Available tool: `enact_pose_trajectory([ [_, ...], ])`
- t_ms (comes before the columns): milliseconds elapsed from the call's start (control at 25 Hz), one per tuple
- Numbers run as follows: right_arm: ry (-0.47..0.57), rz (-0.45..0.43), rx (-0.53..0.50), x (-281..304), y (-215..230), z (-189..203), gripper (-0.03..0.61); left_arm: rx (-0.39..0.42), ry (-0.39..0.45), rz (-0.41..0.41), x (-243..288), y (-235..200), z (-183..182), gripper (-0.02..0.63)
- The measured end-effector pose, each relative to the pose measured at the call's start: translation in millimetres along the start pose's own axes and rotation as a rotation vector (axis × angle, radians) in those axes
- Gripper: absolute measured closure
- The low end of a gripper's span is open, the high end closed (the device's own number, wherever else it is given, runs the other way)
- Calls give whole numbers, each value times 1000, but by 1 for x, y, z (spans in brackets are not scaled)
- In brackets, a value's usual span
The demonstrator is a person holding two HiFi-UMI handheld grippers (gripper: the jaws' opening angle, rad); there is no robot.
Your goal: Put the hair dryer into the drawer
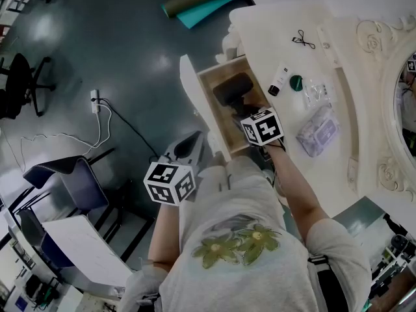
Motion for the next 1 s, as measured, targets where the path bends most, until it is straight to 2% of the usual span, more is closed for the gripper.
enact_pose_trajectory([
  [1000,-47,4,41,37,16,7,351,-24,-24,-8,7,-3,6,604],
])
Point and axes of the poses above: the fingertips, and each gripper's own axes: x forward along the fingers, y to its right, z out of its underside, the point moved 8 cm from there along -x, backward along the fingers, and after that the axes turned 3 degrees about -y, right-handed, at the moved point
